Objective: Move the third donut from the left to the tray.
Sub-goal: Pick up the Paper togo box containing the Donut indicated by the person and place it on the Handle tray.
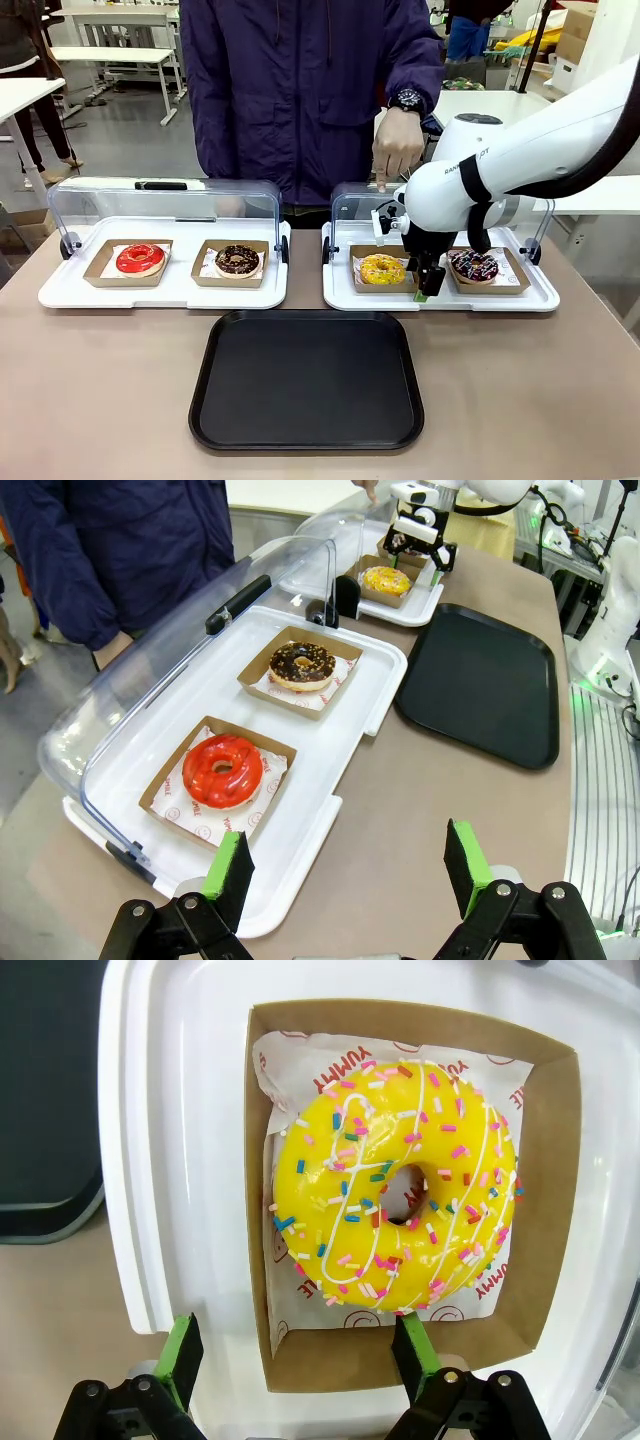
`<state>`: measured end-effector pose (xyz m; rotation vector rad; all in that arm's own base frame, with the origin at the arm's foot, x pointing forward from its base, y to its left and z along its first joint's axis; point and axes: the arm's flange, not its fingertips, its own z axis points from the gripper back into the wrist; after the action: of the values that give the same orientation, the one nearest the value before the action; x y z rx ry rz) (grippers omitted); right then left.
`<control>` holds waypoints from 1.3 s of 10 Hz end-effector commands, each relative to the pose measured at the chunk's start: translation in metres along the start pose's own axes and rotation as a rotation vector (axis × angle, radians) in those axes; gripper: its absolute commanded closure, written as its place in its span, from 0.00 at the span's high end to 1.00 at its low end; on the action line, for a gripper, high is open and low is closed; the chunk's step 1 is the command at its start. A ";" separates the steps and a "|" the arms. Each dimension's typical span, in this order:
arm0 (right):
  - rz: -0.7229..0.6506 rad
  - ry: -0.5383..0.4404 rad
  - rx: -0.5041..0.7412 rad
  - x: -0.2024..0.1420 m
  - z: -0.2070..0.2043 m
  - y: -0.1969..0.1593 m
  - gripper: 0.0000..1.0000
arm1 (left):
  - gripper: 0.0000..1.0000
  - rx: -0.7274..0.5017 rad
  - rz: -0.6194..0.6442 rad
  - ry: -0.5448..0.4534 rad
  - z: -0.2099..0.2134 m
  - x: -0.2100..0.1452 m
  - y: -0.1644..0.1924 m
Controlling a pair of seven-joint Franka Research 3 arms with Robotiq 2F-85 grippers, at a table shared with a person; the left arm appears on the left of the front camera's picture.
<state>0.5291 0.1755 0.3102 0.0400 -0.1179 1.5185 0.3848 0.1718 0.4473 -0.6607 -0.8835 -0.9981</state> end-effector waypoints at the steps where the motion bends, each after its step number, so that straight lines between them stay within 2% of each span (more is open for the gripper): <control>1: 0.007 0.019 -0.019 0.000 -0.003 -0.007 1.00 | 1.00 -0.005 -0.009 -0.002 0.001 0.001 -0.002; 2: 0.005 0.019 -0.017 0.000 -0.003 -0.008 1.00 | 1.00 -0.005 -0.009 -0.002 0.001 0.001 -0.002; 3: 0.005 0.019 -0.019 0.000 -0.004 -0.007 0.91 | 1.00 -0.005 -0.009 -0.002 0.001 0.001 -0.002; 4: 0.006 0.020 -0.016 0.000 -0.004 -0.007 0.42 | 1.00 -0.005 -0.009 -0.002 0.001 0.001 -0.002; 5: 0.010 0.023 -0.017 0.001 -0.004 -0.007 0.33 | 1.00 -0.005 -0.009 -0.002 0.001 0.001 -0.002; 6: 0.012 0.024 -0.014 0.001 -0.005 -0.007 0.00 | 1.00 -0.005 -0.009 -0.002 0.001 0.001 -0.002; 8: 0.011 0.022 -0.015 0.001 -0.004 -0.007 0.00 | 1.00 -0.005 -0.009 -0.002 0.001 0.001 -0.002; 9: 0.009 0.025 -0.016 0.001 -0.004 -0.007 0.14 | 1.00 -0.005 -0.009 -0.002 0.001 0.001 -0.002; 10: 0.007 0.028 -0.015 0.001 -0.004 -0.007 0.04 | 1.00 -0.005 -0.009 -0.002 0.001 0.001 -0.002; 11: 0.004 0.032 -0.016 0.001 -0.004 -0.007 0.00 | 1.00 -0.005 -0.009 -0.002 0.001 0.001 -0.002; 13: -0.006 0.036 -0.017 0.001 -0.004 -0.007 0.00 | 1.00 -0.005 -0.009 -0.002 0.001 0.001 -0.002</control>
<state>0.5306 0.1749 0.3098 0.0339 -0.1157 1.5244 0.3848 0.1718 0.4473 -0.6607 -0.8835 -0.9981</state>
